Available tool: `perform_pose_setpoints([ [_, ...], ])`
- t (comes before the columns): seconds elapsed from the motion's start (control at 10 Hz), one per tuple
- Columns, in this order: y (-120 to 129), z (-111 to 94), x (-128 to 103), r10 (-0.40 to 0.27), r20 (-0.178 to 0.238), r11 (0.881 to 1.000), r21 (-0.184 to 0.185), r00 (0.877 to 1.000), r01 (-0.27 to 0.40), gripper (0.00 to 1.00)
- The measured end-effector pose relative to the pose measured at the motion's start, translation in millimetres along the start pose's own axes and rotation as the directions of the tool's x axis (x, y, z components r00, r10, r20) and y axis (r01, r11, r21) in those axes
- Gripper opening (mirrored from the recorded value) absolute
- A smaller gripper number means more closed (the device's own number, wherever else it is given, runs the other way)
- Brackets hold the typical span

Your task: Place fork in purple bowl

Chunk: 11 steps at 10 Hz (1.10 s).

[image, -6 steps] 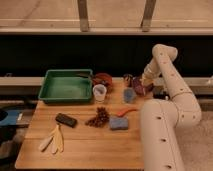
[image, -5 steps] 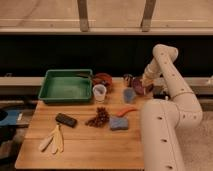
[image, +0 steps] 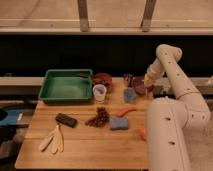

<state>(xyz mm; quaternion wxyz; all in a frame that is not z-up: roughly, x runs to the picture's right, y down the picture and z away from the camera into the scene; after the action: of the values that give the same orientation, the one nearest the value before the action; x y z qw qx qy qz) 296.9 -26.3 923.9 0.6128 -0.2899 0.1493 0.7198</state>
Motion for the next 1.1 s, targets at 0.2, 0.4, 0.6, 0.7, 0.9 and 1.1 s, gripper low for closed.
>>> perform_pose_setpoints([
  [0.2, 2, -1, 1, -0.007, 0.001, 1.000, -0.014, 1.000, 0.007, 0.66],
  [0.4, 8, 2, 0, -0.020, -0.005, 1.000, -0.023, 1.000, 0.020, 0.66],
  [0.6, 19, 7, -2, -0.039, -0.017, 0.999, -0.029, 0.999, 0.038, 0.66],
  [0.7, 22, 8, -3, -0.045, -0.019, 0.999, -0.032, 0.999, 0.044, 0.66],
  [0.9, 26, 7, -4, -0.063, -0.013, 0.997, -0.034, 0.998, 0.063, 0.66],
  [1.1, 27, 5, -5, -0.069, -0.004, 0.997, -0.034, 0.998, 0.069, 0.66],
])
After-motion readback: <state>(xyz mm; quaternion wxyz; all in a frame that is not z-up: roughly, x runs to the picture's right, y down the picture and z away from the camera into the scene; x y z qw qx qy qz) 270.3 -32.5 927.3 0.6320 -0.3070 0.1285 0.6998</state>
